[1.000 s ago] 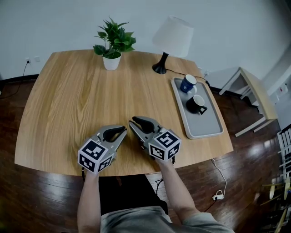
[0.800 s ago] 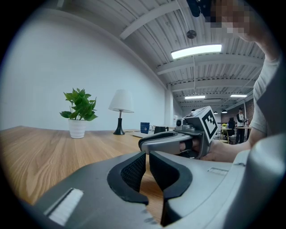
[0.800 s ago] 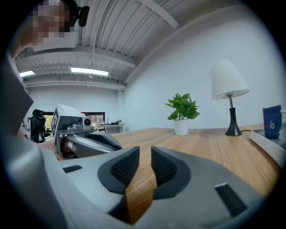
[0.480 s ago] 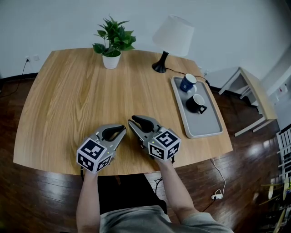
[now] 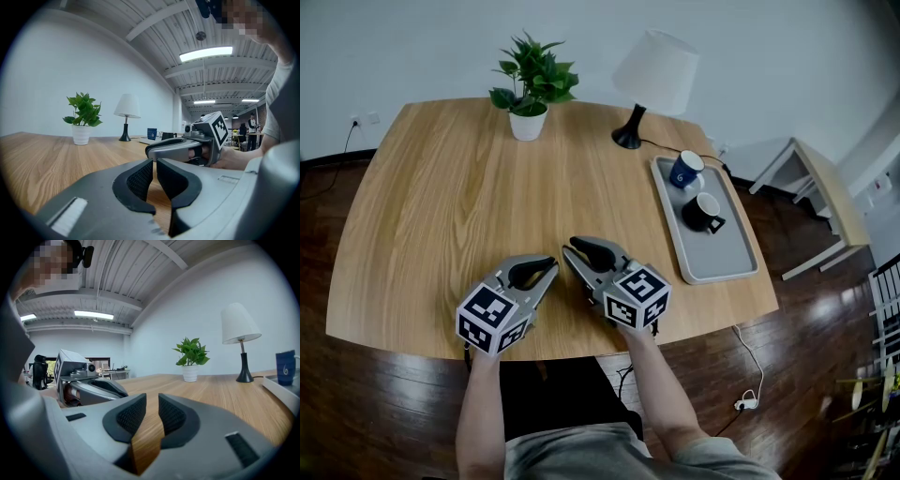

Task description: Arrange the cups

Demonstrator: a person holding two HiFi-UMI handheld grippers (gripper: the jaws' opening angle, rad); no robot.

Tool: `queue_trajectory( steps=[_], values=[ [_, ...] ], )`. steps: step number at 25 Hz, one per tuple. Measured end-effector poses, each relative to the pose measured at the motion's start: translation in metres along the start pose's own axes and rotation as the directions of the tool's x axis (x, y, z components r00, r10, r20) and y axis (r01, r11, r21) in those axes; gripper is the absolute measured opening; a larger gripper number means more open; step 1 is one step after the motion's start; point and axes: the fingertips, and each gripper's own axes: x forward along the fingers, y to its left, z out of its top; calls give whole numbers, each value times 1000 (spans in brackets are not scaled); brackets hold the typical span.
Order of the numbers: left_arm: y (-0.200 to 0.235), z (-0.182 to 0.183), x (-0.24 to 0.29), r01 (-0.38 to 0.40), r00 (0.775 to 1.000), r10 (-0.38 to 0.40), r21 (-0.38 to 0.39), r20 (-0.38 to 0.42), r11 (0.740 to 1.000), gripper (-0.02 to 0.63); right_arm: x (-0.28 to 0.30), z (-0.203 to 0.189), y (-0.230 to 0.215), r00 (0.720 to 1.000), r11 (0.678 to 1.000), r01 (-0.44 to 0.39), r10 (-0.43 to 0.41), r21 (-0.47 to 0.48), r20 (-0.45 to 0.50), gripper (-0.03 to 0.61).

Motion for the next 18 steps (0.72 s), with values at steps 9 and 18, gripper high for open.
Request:
queue_trajectory(
  steps=[9,18],
  values=[
    [-1,0,0,0,1000,0,-1,0,1000,35,0,0,0,1000,1000,0,0,1,-2,77],
    [-1,0,0,0,1000,0,-4,-2,1000,36,-1,-2,0,1000,1000,0,0,5,-9,77]
  ],
)
